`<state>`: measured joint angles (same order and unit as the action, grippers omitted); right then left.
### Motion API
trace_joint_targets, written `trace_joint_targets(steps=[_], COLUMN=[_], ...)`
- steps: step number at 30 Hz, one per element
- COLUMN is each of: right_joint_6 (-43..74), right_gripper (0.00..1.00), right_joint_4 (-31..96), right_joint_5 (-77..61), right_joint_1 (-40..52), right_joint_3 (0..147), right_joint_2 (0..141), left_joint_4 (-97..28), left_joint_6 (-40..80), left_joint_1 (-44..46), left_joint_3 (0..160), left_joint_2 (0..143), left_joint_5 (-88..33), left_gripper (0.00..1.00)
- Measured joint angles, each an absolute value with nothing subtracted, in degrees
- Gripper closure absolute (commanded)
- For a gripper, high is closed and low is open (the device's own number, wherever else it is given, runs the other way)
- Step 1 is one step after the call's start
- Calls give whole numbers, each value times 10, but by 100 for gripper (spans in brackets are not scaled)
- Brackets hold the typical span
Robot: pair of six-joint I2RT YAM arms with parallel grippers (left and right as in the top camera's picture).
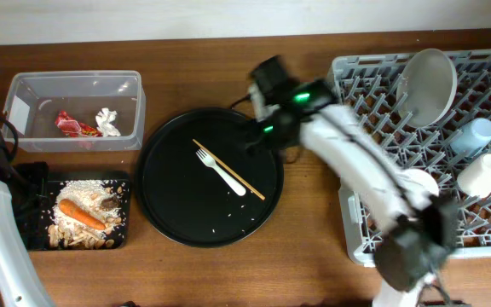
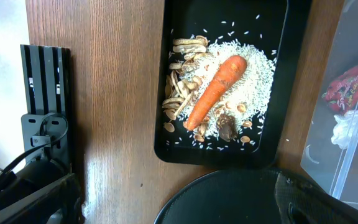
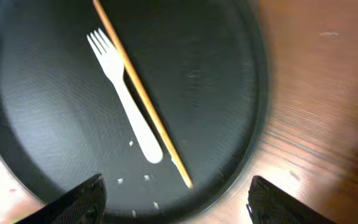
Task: Sort waste into correct bins and load items into the dishwasher rack
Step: 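Move the right gripper to the wooden chopsticks and grasp them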
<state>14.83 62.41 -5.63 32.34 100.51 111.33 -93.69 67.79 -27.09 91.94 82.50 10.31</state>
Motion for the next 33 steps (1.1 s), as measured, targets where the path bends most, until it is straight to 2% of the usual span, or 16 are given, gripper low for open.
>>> trace_joint_targets(steps=[1,3,8,14,17,33], right_joint_6=[149,149,158,161,160,144], right_gripper=[28,44,49,51,59,59], right_joint_4=[613,598,583,576,571,554], right_joint_5=[-51,-43,-30,-28,-28,-28], right_joint_1=[335,350,354,354,354,376], right_joint_3=[1005,1005,1005,1005,1005,1005], right_joint_2=[1135,1177,1244,1259,1264,1289], left_joint_4=[-936,-937,-937,-937,-937,-937], left_joint_6=[678,678,678,678,678,678], left_joint_1=[-271,-271,-271,-271,-271,-271], left_joint_3=[919,919,919,919,919,919], left_joint_2=[825,825,825,825,825,825], left_joint_5=[103,103,103,103,103,103], left_gripper=[1,1,1,1,1,1])
